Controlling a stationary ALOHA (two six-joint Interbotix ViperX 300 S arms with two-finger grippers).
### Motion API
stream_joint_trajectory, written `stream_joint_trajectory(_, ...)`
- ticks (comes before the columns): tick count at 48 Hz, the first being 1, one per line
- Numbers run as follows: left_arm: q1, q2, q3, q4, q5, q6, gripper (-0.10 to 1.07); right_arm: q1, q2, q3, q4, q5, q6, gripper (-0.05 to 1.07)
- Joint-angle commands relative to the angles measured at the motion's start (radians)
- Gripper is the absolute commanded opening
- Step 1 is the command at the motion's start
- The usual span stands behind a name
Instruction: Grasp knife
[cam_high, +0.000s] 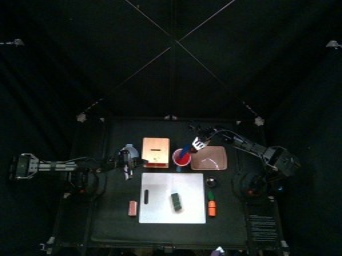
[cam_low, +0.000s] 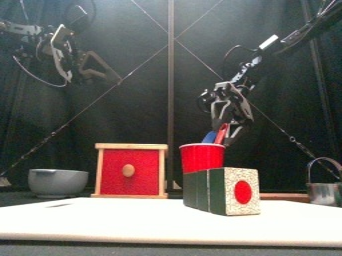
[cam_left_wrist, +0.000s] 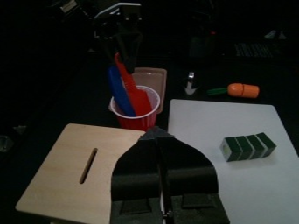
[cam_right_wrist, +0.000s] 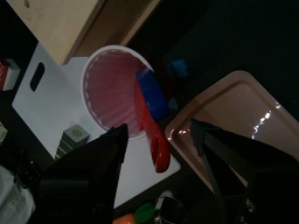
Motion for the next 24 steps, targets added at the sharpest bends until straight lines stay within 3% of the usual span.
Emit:
stream_joint_trajectory(1, 0.003, 0.0, -0.017, 0.0, -0.005, 0.0, 0.06, 0.0, -0.018, -0.025, 0.006, 0.002, -0.002, 0.75)
stream_joint_trajectory(15, 0.003, 0.0, -0.014, 0.0, -0.005, 0.0, 0.06, 0.005, -0.037, -0.028, 0.006, 0.012, 0.012, 0.46)
stream_joint_trajectory(24, 0.005, 0.0, -0.015, 0.0, -0.005, -0.002, 0.06, 0.012, -0.092, -0.029, 0.017, 0.034, 0.02, 0.39)
